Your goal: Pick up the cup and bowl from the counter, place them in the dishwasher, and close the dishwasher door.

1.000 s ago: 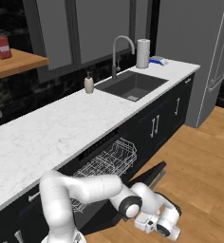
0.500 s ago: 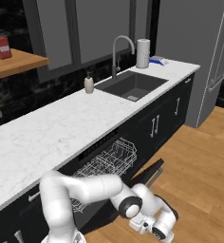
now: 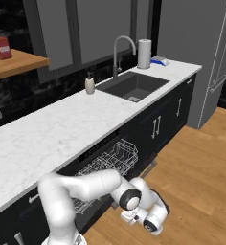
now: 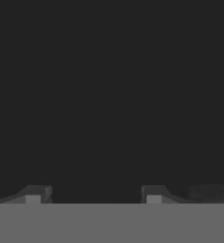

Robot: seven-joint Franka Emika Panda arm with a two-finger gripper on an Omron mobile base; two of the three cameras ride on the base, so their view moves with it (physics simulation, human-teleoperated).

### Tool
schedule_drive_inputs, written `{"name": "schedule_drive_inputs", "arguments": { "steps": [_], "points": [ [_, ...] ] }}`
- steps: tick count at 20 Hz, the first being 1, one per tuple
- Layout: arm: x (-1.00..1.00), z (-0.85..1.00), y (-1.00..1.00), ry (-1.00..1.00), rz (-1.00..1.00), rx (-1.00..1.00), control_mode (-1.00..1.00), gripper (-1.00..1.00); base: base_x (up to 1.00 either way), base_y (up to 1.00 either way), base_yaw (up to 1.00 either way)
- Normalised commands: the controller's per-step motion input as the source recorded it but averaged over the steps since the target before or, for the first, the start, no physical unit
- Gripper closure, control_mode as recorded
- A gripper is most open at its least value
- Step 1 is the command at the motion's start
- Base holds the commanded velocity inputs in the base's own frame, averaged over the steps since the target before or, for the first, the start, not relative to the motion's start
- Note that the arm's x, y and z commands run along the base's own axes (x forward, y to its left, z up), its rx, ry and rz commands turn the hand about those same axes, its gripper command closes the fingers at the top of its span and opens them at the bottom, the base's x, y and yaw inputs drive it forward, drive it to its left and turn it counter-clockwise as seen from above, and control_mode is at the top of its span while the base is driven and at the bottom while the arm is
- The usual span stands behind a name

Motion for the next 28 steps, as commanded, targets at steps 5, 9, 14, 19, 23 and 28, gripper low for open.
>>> {"name": "schedule_drive_inputs", "arguments": {
  "steps": [5,9,14,19,23,28],
  "points": [
    [0.58,0.4,1.0,-0.22,-0.01,0.02,-1.0,-1.0,0.0,0.0,0.0],
    [0.64,0.3,1.0,-0.2,-0.02,0.0,-1.0,-1.0,0.0,0.0,0.0],
    [0.7,0.25,1.0,-0.17,-0.03,0.0,-1.0,-1.0,0.0,0.0,0.0],
    [0.75,0.17,1.0,-0.12,-0.04,0.0,-1.0,-1.0,0.0,0.0,0.0],
    [0.76,0.05,1.0,-0.08,-0.05,0.0,-1.0,-1.0,0.0,0.0,0.0],
    [0.7,0.0,1.0,-0.04,-0.07,0.0,-1.0,-1.0,0.0,0.0,0.0]
  ]
}}
